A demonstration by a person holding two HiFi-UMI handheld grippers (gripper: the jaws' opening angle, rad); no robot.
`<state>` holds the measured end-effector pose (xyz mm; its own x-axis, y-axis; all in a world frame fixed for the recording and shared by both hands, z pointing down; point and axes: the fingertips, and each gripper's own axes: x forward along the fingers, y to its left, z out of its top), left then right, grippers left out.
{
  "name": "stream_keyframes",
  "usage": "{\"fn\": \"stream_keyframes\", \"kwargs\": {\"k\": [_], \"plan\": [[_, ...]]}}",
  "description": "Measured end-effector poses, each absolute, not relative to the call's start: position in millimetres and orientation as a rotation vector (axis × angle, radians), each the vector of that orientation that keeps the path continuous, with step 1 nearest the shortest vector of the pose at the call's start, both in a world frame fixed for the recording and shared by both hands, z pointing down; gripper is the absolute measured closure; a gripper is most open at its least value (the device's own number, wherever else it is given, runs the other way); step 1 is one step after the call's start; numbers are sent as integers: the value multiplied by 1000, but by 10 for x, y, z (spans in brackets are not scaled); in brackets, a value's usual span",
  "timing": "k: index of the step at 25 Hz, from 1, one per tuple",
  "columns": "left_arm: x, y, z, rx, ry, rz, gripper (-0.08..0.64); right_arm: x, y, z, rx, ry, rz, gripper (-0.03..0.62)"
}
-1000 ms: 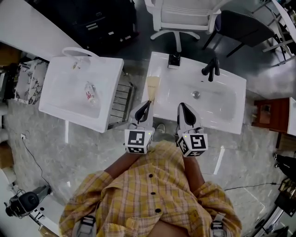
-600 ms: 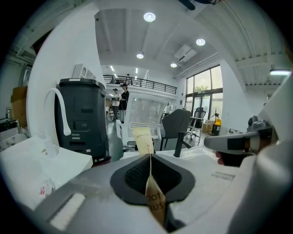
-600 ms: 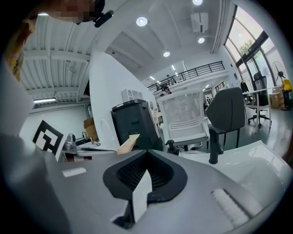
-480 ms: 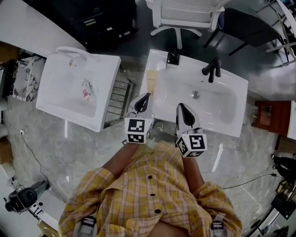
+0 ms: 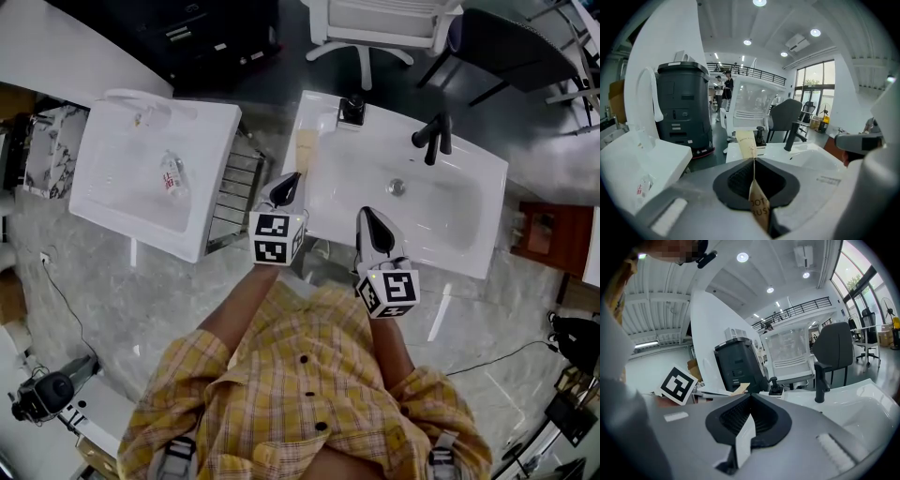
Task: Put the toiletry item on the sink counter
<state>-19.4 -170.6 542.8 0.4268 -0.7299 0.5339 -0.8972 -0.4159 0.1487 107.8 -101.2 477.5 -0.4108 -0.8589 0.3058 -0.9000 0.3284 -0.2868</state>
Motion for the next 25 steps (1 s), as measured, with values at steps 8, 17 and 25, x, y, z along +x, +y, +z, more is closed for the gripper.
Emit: {"fn": "stream_keyframes", "kwargs": {"k": [8, 17, 25], "plan": [[-207, -1922, 5706, 2228, -1394, 605, 555, 1052, -980, 4865, 1617, -2474, 654, 594], [-237, -2046, 6033, 2180, -1388, 689, 555, 1121, -966, 4926, 1637, -2451, 670, 594], [-257, -2141, 6293, 2158, -1371, 765, 555, 1104, -920, 4993, 1639, -2430, 691, 594]]}}
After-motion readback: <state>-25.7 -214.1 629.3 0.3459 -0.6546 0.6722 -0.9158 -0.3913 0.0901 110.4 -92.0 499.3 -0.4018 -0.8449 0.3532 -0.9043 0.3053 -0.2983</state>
